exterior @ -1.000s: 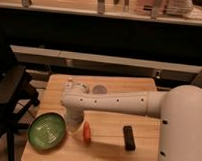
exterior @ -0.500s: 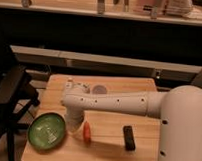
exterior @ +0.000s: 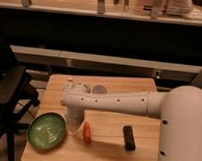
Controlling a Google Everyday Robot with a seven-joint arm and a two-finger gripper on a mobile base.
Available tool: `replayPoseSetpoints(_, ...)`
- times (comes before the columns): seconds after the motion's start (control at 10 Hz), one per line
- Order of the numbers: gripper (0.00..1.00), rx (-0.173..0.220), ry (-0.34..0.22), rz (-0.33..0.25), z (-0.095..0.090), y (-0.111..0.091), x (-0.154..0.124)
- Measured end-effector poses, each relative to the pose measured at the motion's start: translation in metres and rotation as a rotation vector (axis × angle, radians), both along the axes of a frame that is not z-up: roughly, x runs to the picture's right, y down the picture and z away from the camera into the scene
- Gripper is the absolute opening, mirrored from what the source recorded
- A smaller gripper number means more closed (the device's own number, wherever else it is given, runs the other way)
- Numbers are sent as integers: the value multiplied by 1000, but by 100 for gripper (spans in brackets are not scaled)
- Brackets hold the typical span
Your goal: Push the ceramic bowl across the table
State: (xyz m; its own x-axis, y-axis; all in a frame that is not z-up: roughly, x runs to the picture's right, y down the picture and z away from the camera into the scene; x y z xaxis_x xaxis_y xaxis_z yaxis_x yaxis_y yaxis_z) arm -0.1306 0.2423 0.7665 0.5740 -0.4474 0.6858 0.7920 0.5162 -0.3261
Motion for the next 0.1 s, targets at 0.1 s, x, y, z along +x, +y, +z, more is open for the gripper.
replayPoseSetpoints(0.1, 1, 0, -2, -1, 0, 0, 0)
